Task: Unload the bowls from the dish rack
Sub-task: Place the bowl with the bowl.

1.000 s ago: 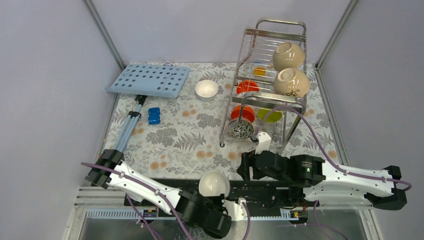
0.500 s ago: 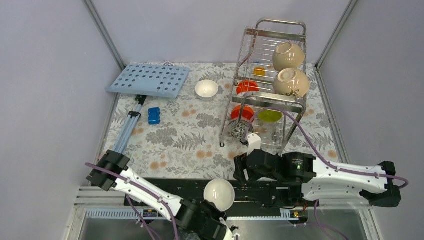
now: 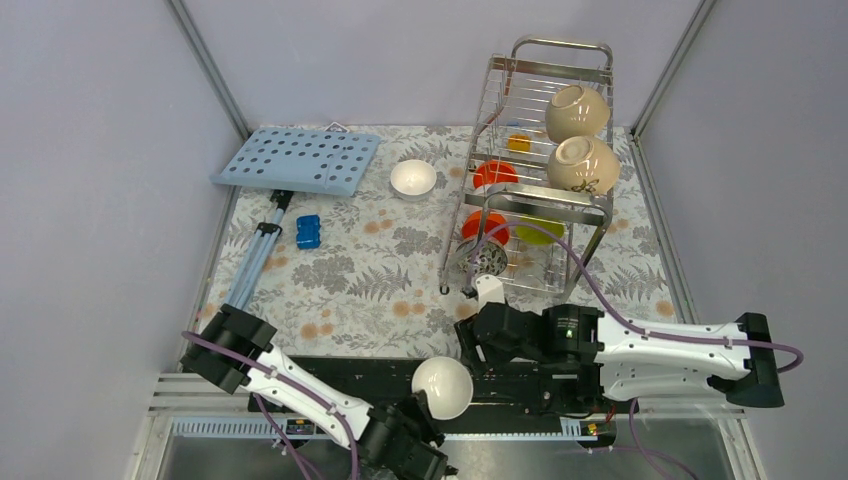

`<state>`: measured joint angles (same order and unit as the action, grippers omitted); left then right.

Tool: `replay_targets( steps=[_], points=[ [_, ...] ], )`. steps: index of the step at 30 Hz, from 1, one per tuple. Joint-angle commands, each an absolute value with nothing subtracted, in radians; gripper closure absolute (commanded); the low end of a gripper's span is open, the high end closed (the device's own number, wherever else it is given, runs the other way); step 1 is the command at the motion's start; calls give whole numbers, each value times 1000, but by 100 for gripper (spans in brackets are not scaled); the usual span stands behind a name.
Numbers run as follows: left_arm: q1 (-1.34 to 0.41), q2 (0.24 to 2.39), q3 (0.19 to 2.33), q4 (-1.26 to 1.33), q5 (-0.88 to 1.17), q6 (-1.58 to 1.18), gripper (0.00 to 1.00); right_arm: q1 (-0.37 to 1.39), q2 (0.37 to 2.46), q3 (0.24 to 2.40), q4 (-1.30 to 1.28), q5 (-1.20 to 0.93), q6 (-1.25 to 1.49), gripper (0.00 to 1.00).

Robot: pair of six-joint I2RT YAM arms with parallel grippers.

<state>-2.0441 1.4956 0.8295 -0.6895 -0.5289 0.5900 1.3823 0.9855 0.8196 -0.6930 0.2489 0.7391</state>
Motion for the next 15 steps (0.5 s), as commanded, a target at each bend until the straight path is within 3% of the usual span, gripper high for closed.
replay_targets(
  steps=[1, 15],
  points=[
    [-2052, 1449, 847, -659, -568, 679, 100, 1408, 1013, 861, -648, 256, 725, 27],
    [-2052, 1420, 893, -690, -419, 595, 100, 1496, 1192, 963, -711, 324, 725, 42]
  ],
)
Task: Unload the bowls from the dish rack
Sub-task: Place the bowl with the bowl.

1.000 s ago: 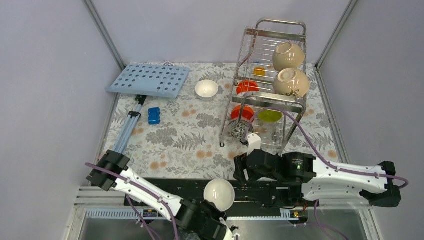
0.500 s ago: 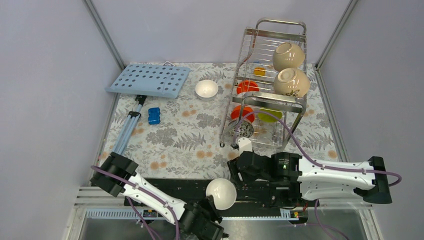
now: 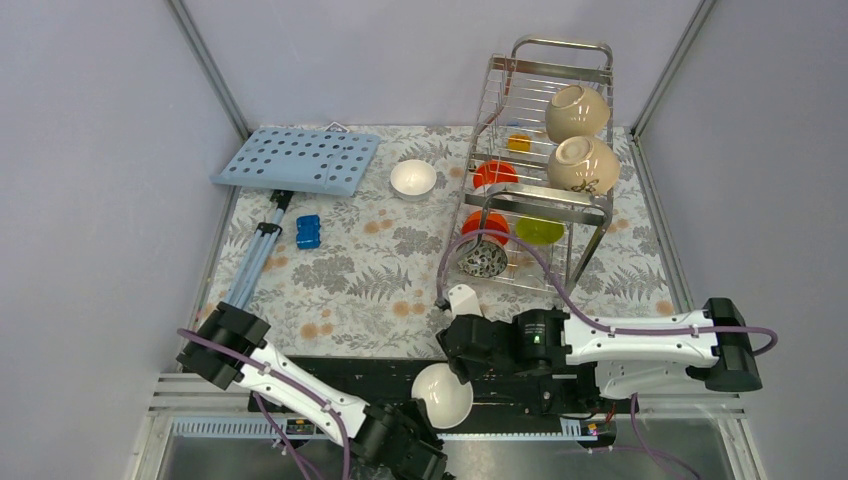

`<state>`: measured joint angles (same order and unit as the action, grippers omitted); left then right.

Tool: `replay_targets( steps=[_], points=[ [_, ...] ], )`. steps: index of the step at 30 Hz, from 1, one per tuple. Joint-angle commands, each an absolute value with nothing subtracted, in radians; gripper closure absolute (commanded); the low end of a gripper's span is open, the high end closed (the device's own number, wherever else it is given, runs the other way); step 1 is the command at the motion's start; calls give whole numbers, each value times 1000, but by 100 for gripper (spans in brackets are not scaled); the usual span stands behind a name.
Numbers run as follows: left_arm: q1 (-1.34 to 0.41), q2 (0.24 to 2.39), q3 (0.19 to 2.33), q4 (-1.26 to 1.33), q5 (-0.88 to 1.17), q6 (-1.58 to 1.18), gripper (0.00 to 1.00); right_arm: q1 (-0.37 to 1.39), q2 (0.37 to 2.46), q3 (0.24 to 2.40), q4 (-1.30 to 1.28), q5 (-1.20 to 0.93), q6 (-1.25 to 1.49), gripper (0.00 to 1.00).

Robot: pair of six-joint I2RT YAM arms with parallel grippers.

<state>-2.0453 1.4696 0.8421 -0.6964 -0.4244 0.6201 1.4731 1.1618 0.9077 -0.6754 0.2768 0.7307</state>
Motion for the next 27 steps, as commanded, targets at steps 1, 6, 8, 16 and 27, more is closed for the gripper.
replay_targets(
  steps=[1, 6, 8, 16, 27],
  points=[
    [-2052, 1416, 894, -692, -420, 594, 100, 1502, 1201, 968, -717, 328, 726, 43],
    [-2052, 1405, 900, -713, -406, 576, 100, 1539, 1245, 989, -740, 343, 739, 46],
    [-2052, 1404, 903, -720, -401, 566, 100, 1552, 1260, 992, -747, 345, 748, 46],
    [-2052, 1402, 909, -725, -397, 551, 100, 1588, 1299, 992, -754, 345, 774, 49],
    [-2051, 1413, 933, -733, -398, 529, 100, 1615, 1347, 1010, -731, 348, 793, 55]
  ],
)
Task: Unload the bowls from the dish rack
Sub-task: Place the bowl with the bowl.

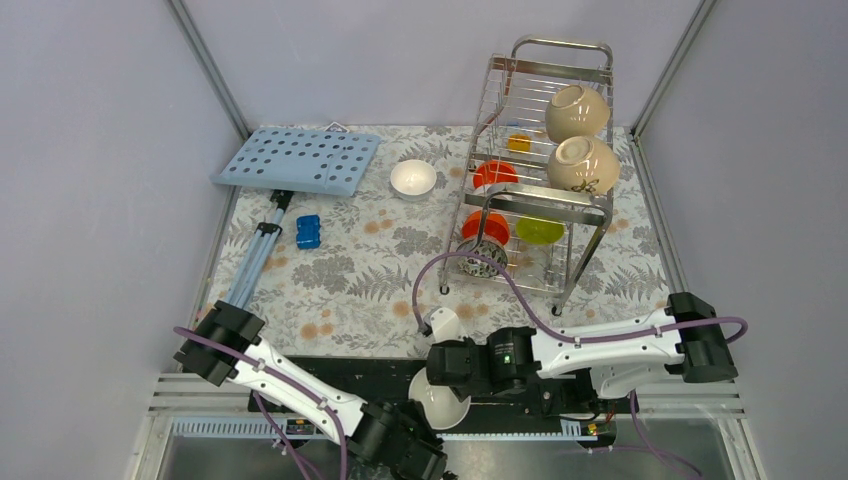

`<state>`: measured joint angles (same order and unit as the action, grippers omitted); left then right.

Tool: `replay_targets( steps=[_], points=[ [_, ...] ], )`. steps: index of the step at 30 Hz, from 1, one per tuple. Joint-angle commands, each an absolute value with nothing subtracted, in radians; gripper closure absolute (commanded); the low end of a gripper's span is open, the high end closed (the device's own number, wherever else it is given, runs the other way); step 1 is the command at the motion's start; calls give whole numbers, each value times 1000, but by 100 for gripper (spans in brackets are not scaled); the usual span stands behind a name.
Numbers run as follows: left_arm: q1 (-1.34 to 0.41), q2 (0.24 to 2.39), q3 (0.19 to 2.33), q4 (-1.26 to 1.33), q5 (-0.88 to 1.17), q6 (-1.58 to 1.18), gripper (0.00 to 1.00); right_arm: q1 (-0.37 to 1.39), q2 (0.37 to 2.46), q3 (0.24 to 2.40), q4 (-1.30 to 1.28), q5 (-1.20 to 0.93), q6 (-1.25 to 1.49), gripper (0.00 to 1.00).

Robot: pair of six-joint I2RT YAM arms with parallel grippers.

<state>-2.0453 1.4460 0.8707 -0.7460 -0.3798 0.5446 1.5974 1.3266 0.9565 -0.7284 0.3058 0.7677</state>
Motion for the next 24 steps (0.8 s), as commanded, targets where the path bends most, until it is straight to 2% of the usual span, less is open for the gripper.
replay_targets(
  steps=[1, 6, 10, 11, 14, 17, 19, 20, 22, 24],
  points=[
    [-2051, 1414, 936, -734, -399, 528, 100, 1617, 1351, 1011, -733, 352, 793, 56],
    [-2052, 1417, 945, -736, -399, 523, 100, 1629, 1367, 1017, -740, 358, 805, 62],
    [-2052, 1427, 949, -736, -405, 511, 100, 1638, 1367, 1019, -751, 370, 824, 71],
    [-2052, 1430, 950, -735, -411, 504, 100, 1640, 1367, 1019, -753, 371, 828, 74],
    [-2052, 1442, 955, -734, -431, 482, 100, 1641, 1361, 1016, -764, 383, 852, 98],
    [-2052, 1446, 965, -723, -452, 446, 99, 1642, 1346, 1010, -759, 393, 871, 100],
    [-2051, 1445, 976, -717, -469, 413, 87, 1644, 1334, 1007, -756, 413, 884, 100],
    [-2051, 1444, 981, -716, -480, 392, 72, 1642, 1329, 1004, -758, 424, 890, 100],
    [-2051, 1437, 992, -715, -515, 331, 38, 1642, 1314, 1002, -766, 449, 908, 100],
    [-2050, 1423, 996, -712, -541, 288, 22, 1642, 1298, 1001, -774, 474, 919, 100]
  ],
)
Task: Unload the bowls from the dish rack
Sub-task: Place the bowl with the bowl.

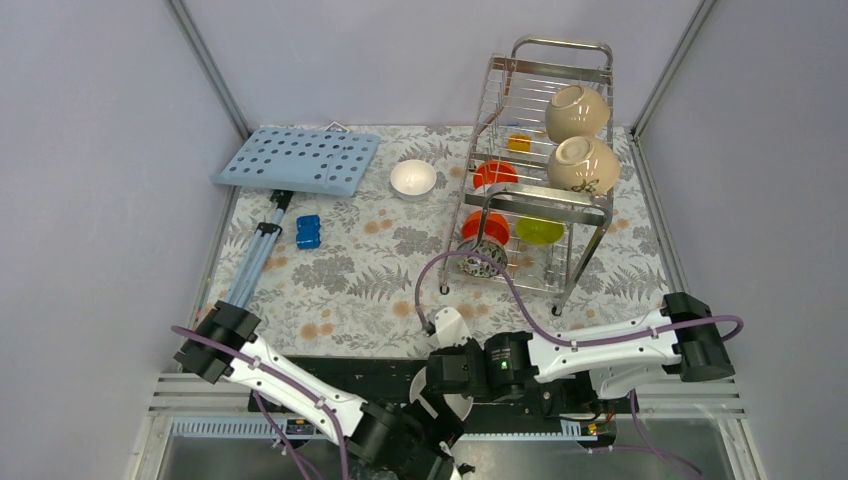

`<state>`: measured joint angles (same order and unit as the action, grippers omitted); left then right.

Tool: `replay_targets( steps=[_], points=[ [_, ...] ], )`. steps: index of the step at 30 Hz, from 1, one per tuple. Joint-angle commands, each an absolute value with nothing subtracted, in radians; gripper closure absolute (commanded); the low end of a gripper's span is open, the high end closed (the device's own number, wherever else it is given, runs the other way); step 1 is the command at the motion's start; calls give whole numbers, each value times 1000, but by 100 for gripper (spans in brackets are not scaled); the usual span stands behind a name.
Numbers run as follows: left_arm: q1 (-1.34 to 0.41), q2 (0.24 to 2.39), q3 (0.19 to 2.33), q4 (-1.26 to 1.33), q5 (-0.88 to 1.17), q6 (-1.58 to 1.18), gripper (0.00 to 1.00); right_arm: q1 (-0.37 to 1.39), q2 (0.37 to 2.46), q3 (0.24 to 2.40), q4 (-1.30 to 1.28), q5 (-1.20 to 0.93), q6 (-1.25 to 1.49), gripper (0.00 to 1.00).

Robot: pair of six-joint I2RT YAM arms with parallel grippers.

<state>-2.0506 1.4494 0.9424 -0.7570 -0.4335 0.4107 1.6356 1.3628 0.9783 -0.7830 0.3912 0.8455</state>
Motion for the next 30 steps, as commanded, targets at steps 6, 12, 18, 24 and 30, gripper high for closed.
replay_targets(
  steps=[6, 12, 18, 24, 30],
  points=[
    [-2051, 1369, 1019, -711, -646, 171, 1, 1641, 1240, 987, -799, 553, 965, 100],
    [-2052, 1263, 1026, -663, -732, 46, 1, 1634, 1174, 927, -844, 643, 1049, 100],
    [-2052, 1170, 1006, -605, -775, -54, 1, 1596, 1110, 848, -841, 660, 1088, 100],
    [-2051, 1055, 921, -482, -832, -209, 1, 1592, 1057, 818, -864, 695, 1146, 100],
    [-2014, 991, 862, -467, -976, -536, 1, 1592, 1020, 795, -855, 710, 1168, 100]
  ],
)
